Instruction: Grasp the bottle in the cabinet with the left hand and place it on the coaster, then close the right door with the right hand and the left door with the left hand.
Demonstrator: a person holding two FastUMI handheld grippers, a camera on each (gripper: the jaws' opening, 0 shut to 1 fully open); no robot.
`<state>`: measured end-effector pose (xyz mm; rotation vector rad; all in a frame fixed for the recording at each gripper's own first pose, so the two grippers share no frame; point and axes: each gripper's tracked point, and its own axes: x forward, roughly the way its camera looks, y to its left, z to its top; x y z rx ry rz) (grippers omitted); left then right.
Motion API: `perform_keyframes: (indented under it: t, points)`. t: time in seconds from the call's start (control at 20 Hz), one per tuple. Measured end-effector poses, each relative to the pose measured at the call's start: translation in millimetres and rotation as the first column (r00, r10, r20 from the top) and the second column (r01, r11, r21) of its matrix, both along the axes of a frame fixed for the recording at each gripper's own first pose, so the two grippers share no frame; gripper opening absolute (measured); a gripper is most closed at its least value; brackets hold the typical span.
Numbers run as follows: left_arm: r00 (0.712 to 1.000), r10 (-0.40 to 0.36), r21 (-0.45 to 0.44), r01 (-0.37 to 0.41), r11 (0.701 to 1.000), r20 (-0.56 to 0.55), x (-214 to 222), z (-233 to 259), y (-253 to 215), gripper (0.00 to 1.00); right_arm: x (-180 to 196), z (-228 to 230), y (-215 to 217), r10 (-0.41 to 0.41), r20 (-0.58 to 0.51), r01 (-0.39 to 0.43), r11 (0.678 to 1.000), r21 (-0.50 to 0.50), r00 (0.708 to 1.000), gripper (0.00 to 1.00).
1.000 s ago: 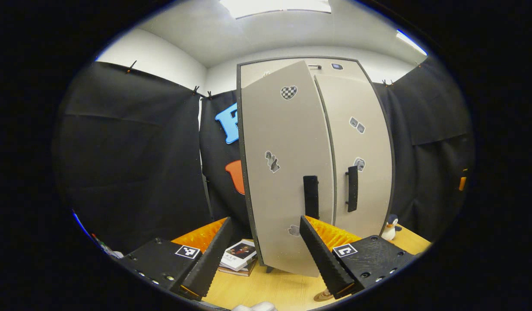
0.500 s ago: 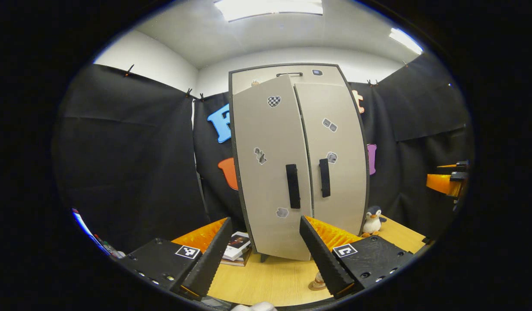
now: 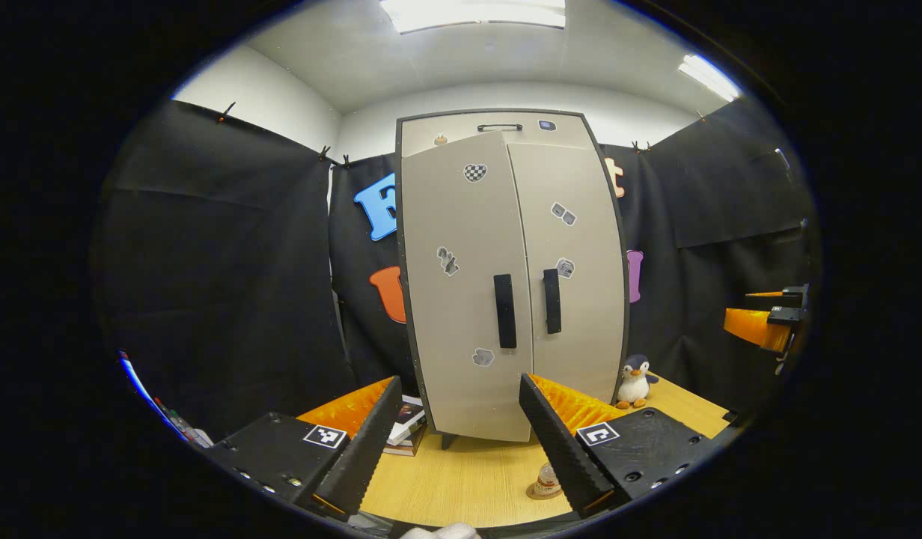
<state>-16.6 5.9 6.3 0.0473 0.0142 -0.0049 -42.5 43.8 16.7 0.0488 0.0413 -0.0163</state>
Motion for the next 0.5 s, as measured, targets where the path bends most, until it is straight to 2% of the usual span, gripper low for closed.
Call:
perform_keyframes:
  t: [0.5]
  points:
    - [1.000, 0.009, -0.006, -0.009, 1.000, -0.002, -4.3, 0.7, 6.2, 0.96, -5.4, 2.2, 2.1, 0.002, 0.010, -0.002, 1.000, -0.012, 1.000, 0.96]
